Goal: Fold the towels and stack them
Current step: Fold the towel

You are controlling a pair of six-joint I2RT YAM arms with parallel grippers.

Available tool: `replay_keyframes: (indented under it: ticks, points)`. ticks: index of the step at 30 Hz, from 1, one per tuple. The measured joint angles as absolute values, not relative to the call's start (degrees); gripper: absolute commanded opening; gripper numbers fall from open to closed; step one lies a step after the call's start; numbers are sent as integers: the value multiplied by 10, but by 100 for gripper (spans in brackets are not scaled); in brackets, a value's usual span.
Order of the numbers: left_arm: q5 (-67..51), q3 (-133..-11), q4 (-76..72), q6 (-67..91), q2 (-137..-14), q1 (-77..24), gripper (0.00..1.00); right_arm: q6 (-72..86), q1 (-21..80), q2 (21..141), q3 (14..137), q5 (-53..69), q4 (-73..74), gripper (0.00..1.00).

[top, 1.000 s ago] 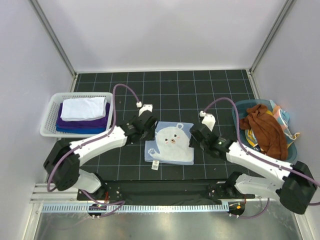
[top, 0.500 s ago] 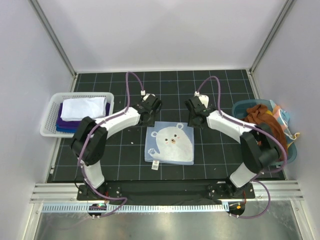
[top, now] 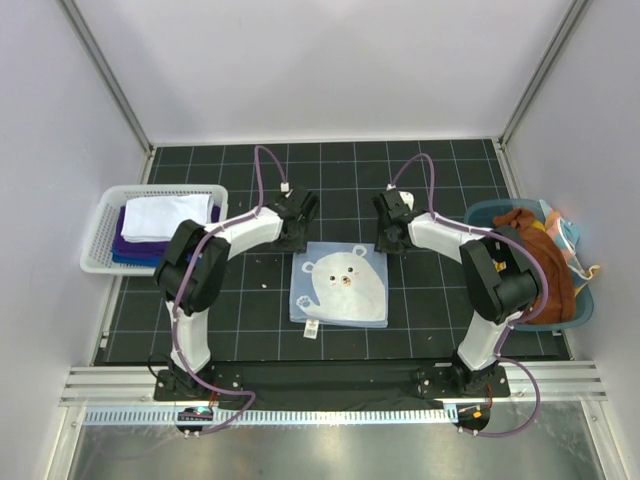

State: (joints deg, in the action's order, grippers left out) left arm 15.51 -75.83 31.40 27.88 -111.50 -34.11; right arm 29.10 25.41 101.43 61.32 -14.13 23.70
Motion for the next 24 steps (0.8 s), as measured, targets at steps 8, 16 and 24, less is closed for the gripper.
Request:
replay_keyframes:
  ticks: [8, 16, 24]
  points:
    - [129, -758, 294, 277, -1116, -326, 49, 275, 246, 1016, 611, -109, 193, 40]
    - [98, -743, 259, 275, -1111, -310, 49, 264, 234, 1016, 603, -74, 158, 40]
    - [64, -710, 229, 275, -1082, -295, 51, 256, 226, 1016, 602, -60, 144, 40]
